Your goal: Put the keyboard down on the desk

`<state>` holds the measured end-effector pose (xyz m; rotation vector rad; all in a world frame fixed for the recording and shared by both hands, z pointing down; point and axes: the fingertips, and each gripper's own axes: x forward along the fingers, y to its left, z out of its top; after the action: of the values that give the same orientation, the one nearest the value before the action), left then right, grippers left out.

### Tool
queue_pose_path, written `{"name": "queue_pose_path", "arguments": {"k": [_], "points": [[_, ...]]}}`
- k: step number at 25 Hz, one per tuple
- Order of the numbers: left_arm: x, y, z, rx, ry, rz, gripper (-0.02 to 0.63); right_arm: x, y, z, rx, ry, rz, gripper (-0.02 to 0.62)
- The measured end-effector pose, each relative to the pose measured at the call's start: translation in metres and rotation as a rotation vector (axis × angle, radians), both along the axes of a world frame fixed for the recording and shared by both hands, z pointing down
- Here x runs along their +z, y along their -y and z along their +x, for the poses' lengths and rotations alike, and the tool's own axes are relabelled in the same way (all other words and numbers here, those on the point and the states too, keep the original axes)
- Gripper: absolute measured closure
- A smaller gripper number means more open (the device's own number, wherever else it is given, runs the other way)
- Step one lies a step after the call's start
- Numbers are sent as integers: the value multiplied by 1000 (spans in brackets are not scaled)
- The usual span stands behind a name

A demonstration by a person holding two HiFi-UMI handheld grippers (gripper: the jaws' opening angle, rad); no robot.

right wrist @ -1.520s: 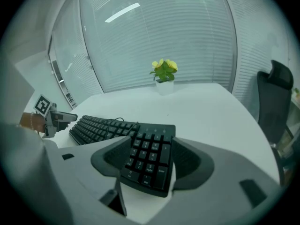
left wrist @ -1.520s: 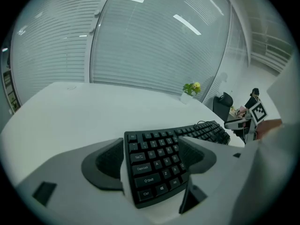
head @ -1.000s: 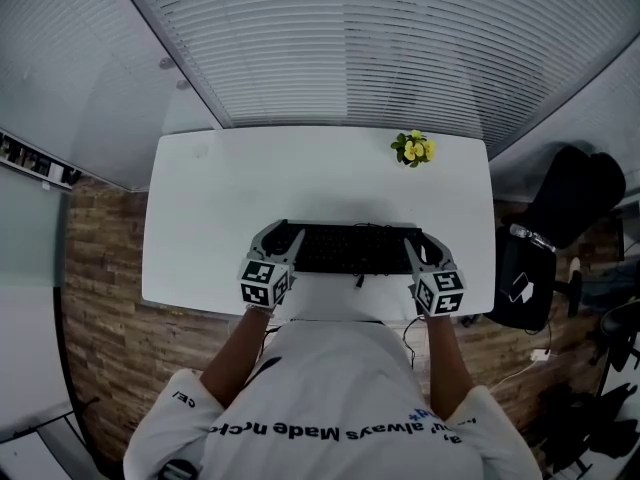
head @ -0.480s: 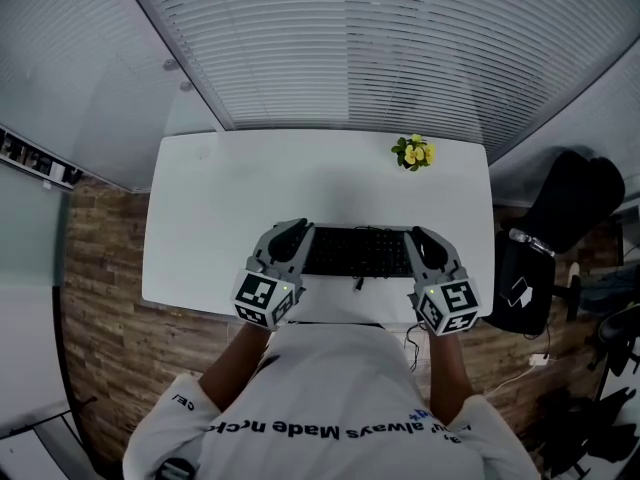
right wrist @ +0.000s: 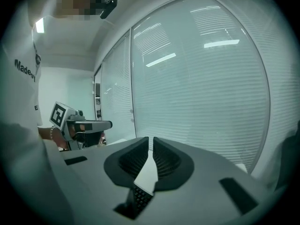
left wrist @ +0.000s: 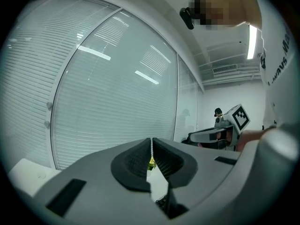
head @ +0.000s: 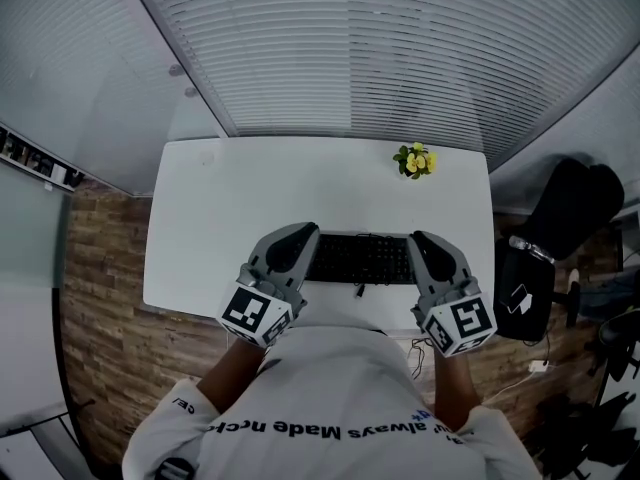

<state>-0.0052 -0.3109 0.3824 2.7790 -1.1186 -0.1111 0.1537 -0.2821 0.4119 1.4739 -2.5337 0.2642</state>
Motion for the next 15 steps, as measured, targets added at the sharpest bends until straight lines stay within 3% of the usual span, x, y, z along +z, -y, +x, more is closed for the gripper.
{"name": "queue_pose_path", "arguments": {"k": [15], "points": [[-34, -8, 3, 17, -7, 57, 575, -30, 0, -8, -27, -16, 54, 586]]}}
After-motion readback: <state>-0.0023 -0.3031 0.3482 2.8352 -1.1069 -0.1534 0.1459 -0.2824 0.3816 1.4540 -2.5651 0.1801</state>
